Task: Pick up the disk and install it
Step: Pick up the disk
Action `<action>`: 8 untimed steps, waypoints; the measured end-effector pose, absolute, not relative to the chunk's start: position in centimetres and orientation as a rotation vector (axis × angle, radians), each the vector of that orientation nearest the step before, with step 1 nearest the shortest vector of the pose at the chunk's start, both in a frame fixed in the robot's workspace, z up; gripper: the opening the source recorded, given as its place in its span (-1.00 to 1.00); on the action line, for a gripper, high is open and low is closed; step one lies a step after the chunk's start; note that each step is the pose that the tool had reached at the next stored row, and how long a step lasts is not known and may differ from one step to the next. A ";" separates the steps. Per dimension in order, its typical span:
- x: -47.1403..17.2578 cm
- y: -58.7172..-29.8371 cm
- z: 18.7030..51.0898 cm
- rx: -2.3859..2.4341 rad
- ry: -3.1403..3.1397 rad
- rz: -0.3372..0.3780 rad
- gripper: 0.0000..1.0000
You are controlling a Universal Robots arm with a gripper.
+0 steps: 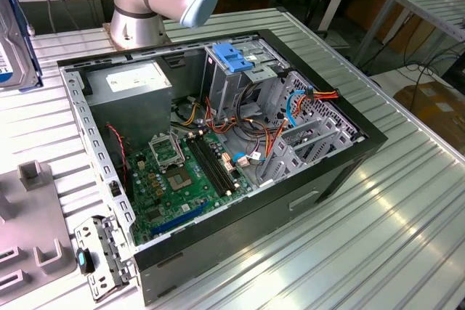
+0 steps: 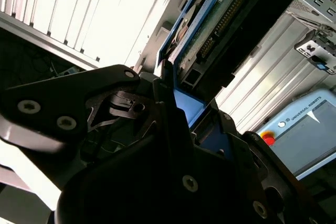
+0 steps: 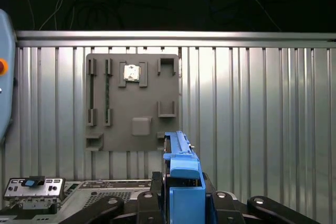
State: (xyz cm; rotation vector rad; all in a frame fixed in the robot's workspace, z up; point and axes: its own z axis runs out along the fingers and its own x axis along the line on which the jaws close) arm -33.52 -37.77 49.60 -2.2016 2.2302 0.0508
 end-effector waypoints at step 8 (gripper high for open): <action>-32.0 -37.8 49.6 -2.202 2.231 0.053 -0.26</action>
